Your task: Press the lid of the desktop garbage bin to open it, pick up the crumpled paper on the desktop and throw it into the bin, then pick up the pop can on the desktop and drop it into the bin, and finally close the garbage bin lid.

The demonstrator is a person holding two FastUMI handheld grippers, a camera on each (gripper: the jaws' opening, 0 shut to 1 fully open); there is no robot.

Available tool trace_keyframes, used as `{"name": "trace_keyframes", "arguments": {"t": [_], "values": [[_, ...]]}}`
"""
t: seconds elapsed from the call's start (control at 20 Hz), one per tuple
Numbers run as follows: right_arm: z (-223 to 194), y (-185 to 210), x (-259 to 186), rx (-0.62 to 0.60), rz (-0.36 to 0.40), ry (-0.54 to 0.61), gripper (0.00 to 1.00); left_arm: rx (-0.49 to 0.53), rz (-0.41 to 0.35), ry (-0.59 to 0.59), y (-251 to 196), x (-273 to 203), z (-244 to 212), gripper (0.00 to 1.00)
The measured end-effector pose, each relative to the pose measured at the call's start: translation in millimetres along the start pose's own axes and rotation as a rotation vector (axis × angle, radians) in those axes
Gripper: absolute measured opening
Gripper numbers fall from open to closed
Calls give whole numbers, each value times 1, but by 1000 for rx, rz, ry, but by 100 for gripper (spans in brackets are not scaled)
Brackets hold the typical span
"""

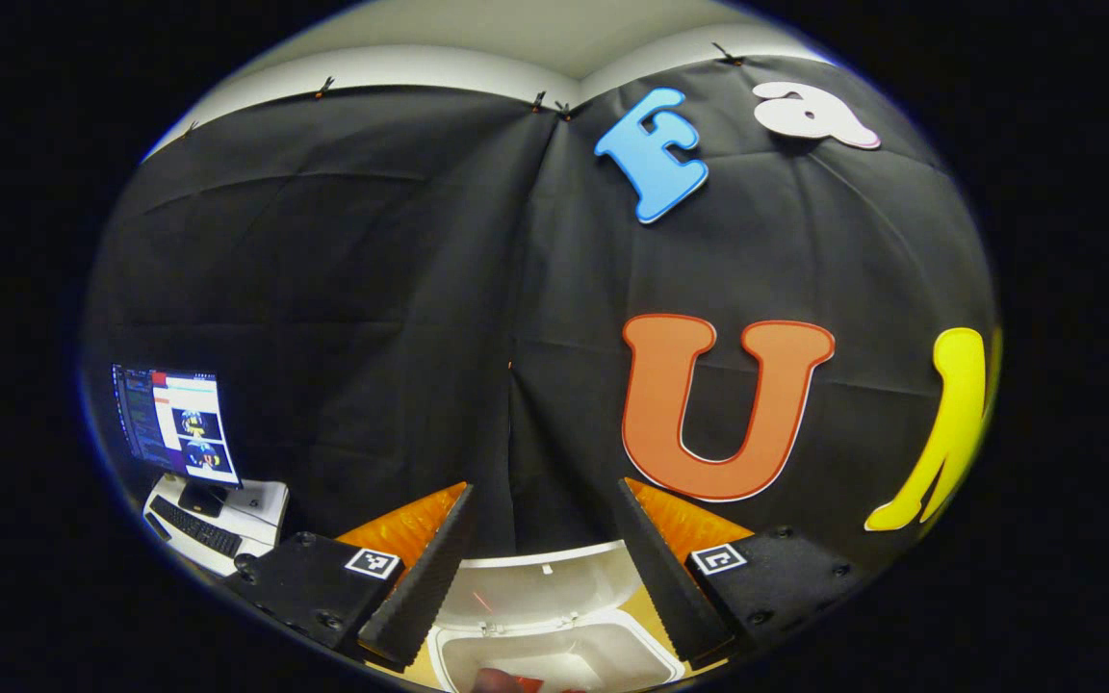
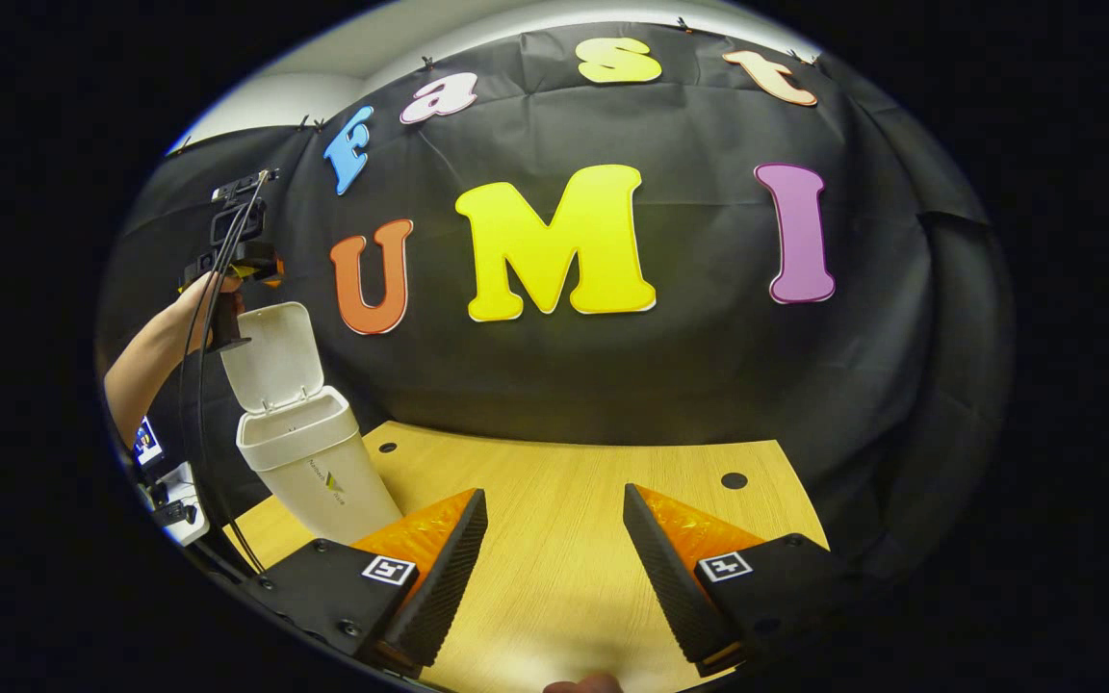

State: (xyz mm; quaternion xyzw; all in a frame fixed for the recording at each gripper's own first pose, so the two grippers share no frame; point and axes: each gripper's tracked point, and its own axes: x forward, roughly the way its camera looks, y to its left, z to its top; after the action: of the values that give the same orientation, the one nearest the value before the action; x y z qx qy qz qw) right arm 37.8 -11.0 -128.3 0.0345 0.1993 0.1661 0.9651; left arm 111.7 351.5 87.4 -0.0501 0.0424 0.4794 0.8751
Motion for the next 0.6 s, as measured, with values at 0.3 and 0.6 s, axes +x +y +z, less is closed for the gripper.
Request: {"name": "trace_keyframes", "arguments": {"t": [0.3,0.6], "values": [[1,4,-1,-3,-9,6,90,3,94,116,6,18,-19,92],[0,-7,-11,22,-14,-5,91,3,108,191,-3,-3,-39,92]]}}
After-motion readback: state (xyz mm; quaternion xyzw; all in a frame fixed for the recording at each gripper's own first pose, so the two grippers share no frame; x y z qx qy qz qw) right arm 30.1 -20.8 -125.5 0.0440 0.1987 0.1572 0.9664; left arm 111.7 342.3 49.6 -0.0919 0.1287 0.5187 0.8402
